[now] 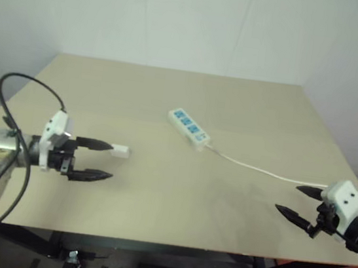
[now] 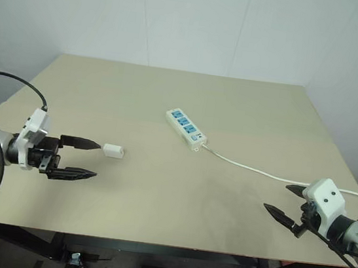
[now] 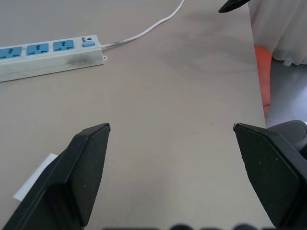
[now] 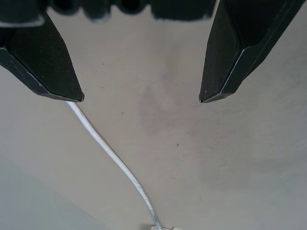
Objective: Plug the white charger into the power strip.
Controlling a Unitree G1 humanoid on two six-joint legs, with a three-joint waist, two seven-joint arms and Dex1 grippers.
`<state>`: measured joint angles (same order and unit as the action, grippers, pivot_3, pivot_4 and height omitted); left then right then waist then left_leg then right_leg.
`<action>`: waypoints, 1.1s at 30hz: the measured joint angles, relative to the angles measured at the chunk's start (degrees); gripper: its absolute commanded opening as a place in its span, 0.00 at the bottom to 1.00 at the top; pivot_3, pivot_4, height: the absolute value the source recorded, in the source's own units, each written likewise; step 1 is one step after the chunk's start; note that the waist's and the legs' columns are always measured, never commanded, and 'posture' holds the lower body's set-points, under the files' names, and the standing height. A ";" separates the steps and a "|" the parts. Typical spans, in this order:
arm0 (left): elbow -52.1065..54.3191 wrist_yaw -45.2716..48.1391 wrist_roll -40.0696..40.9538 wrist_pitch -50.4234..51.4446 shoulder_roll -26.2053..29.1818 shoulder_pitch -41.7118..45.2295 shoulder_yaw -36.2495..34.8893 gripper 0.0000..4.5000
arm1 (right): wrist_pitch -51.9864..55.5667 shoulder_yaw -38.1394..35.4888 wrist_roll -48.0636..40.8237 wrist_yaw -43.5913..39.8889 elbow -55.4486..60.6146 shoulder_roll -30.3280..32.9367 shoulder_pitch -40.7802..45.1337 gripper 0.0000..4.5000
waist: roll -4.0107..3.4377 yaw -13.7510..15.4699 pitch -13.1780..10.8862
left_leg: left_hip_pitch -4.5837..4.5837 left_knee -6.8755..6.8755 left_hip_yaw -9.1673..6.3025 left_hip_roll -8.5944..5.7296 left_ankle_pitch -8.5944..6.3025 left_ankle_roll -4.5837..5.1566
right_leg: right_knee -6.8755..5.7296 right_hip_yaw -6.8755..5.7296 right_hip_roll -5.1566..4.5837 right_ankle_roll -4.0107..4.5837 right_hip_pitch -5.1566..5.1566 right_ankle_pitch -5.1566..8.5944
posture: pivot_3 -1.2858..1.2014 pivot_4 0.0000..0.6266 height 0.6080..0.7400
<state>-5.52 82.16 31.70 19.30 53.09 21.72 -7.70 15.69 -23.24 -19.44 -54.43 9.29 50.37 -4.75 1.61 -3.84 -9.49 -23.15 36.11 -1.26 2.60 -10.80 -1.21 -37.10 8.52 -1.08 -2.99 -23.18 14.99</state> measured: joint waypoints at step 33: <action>0.14 0.05 -0.02 0.60 -0.27 0.41 -0.01 1.00 | 1.27 0.98 0.05 1.76 0.37 -0.49 2.41 1.00 | 0.00 -0.28 0.00 | 0.02 0.01 0.01 0.00 0.00 0.00 | -0.01 0.01 0.00 -0.02 0.00 -0.02 | 0.52 0.24 1.00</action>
<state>-5.39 82.21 31.67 19.90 52.82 22.13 -7.71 16.96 -22.27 -19.39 -52.67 9.66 49.88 -2.34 1.61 -4.12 -9.49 -23.13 36.12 -1.25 2.60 -10.80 -1.21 -37.11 8.52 -1.08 -3.02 -23.18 14.97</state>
